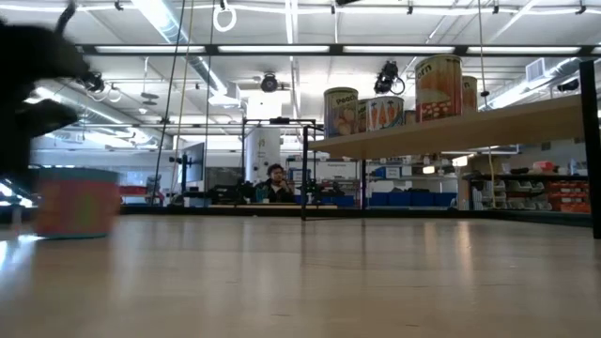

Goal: Pick and place cans onto a shelf
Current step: Put the small canned corn on the shelf

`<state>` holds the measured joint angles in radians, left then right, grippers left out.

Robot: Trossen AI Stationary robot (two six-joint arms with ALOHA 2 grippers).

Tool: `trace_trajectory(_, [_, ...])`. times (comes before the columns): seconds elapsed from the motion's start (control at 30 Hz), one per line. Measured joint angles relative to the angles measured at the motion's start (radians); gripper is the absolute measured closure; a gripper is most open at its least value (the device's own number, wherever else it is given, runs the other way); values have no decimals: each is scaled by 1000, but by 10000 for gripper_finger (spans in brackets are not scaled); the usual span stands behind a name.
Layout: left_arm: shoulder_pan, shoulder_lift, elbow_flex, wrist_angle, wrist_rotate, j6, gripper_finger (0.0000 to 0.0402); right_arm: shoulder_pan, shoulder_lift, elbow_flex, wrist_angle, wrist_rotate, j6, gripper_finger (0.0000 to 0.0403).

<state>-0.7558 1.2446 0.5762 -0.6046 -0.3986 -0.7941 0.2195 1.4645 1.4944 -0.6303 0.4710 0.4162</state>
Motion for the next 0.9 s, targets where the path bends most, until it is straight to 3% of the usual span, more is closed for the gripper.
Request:
trace_trajectory(0.17, [172,20,0,354,-254,429,399,0,67,0,17,-70,-58,32])
trace_trajectory(0.23, [271,42,0,505,-253,575,399,0,98,0,15,-76,-90,32])
trace_trajectory(0.33, [394,58,39,582,-222,619,399,0,139,0,20,-80,-158,32])
trace_trajectory(0.47, [478,23,162,367,-271,542,399,-1,195,0,76,-116,-235,37])
trace_trajectory(0.67, [540,-61,400,-222,-451,401,399,-13,296,14,186,-311,-280,48])
trace_trajectory(0.77, [539,-139,449,-372,-523,361,393,-12,389,123,156,-331,-273,49])
trace_trajectory(0.9, [547,-264,442,-428,-587,329,372,-10,532,330,47,-379,-262,49])
